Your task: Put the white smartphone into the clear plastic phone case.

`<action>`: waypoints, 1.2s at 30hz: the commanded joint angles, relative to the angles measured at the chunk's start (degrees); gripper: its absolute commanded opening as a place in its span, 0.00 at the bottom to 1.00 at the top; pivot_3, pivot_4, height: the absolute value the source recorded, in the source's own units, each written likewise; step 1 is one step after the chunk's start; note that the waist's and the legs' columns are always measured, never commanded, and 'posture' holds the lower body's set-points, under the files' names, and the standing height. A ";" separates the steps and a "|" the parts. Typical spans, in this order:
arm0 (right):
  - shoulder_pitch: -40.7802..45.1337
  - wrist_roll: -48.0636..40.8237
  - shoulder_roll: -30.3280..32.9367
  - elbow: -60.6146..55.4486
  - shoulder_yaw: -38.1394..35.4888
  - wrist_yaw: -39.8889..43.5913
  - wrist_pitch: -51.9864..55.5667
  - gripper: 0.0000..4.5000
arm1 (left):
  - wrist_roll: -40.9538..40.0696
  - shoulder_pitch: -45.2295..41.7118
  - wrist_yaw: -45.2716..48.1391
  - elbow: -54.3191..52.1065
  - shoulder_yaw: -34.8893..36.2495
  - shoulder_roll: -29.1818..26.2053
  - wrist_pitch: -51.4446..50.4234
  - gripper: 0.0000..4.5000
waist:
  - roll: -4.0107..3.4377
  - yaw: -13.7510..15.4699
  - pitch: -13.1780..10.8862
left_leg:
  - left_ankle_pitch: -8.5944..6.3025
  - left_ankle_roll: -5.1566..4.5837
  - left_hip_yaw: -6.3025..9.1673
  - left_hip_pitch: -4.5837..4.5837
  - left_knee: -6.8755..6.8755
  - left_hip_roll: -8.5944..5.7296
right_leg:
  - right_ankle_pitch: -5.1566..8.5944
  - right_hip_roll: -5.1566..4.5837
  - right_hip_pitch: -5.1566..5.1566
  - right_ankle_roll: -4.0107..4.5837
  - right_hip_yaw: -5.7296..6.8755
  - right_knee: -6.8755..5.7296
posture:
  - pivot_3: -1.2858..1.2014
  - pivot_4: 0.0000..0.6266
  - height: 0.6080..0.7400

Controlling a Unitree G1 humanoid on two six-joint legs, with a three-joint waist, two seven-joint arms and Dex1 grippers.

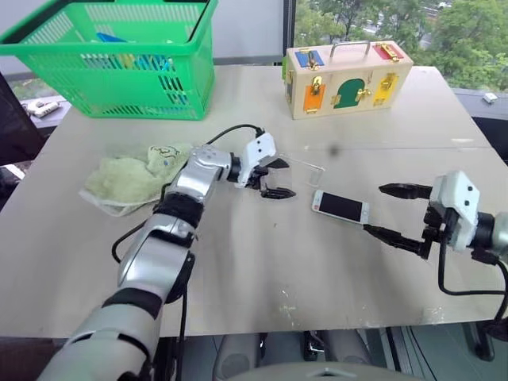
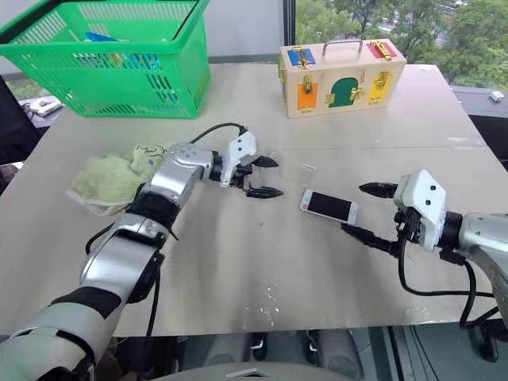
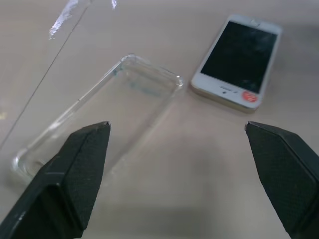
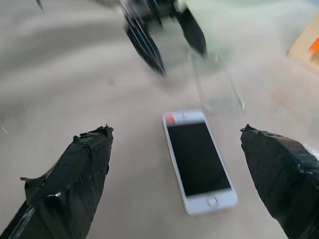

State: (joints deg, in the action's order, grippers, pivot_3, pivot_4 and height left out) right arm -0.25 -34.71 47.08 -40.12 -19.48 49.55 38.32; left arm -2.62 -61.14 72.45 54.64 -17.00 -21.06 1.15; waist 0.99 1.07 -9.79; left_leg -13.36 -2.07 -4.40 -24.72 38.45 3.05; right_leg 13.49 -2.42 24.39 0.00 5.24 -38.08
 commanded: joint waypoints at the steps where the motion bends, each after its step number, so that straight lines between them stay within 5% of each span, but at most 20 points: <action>1: -3.19 -1.72 -0.69 -8.24 -4.23 -6.87 3.73 0.99 | 5.08 -5.97 -1.78 11.16 -1.01 2.83 6.89 1.00 | 0.03 0.07 0.00 | 0.00 -0.01 0.02 -0.01 0.00 -0.02 | 0.00 -0.02 0.00 0.00 -0.01 0.00 | 0.52 0.24 1.00; 3: -5.03 -2.45 -1.34 -10.73 -5.55 -9.69 5.43 0.99 | 7.97 -7.88 -4.51 15.31 -1.75 4.12 8.14 1.00 | 0.04 0.06 0.00 | -0.01 -0.01 0.01 -0.03 0.00 -0.04 | 0.01 -0.03 0.00 -0.01 -0.03 0.03 | 0.52 0.24 1.00; 6: -7.23 -3.35 -2.20 -13.96 -6.91 -13.03 6.95 1.00 | 11.44 -9.43 -6.69 18.72 -2.49 5.29 9.16 0.82 | 0.07 -0.05 -0.02 | -0.01 -0.02 0.01 -0.05 0.00 -0.05 | 0.01 -0.03 0.00 -0.01 -0.06 0.06 | 0.52 0.24 1.00; 14: -10.75 -5.32 -4.20 -17.69 -6.30 -18.79 8.05 1.00 | 13.24 -9.81 -6.34 20.67 0.16 5.78 9.18 0.04 | 0.11 -0.25 0.01 | -0.01 -0.02 0.15 0.02 0.09 0.02 | -0.01 0.00 -0.03 0.01 -0.08 -0.11 | 0.52 0.24 1.00; 20: -11.15 -4.39 -3.63 -17.18 -3.63 -20.27 7.97 1.00 | 11.67 -8.76 -3.23 18.86 3.24 3.00 10.02 0.01 | 0.11 -0.30 0.01 | -0.01 -0.02 0.12 0.01 0.10 0.01 | 0.00 0.06 -0.02 0.00 -0.16 -0.12 | 0.52 0.24 1.00; 24: -10.41 -3.21 -3.55 -16.62 -0.24 -20.82 7.42 1.00 | 5.85 -4.56 7.03 10.77 7.85 -2.18 7.57 0.01 | 0.11 -0.46 0.01 | 0.00 -0.01 0.12 -0.01 0.09 0.04 | 0.00 0.11 0.01 0.01 -0.17 -0.12 | 0.52 0.24 1.00; 29: -7.93 -2.11 -2.19 -13.64 4.31 -19.76 7.74 1.00 | -0.87 12.87 15.27 -20.18 9.50 -11.63 -3.77 0.01 | 0.09 -0.92 0.02 | 0.01 0.01 0.06 0.08 0.10 0.21 | 0.00 0.13 0.01 0.03 -0.35 -0.21 | 0.52 0.24 1.00; 36: -5.60 -1.20 -0.11 -7.41 6.70 -14.20 4.90 1.00 | -5.24 32.22 11.24 -49.95 10.25 -18.87 -16.72 0.01 | 0.09 -0.16 0.03 | 0.00 0.00 0.05 0.08 0.29 0.17 | 0.00 0.07 -0.01 0.02 -0.49 -0.35 | 0.52 0.24 1.00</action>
State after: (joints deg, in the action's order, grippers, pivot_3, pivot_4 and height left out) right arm -6.39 -36.23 46.33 -47.67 -12.63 33.56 45.17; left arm -5.89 -29.92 85.16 11.28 -8.07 -39.05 -13.13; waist 1.07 0.91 -9.76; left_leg -13.36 -2.08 -4.31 -24.63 38.80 3.21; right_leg 13.49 -2.33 24.37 0.02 4.74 -38.47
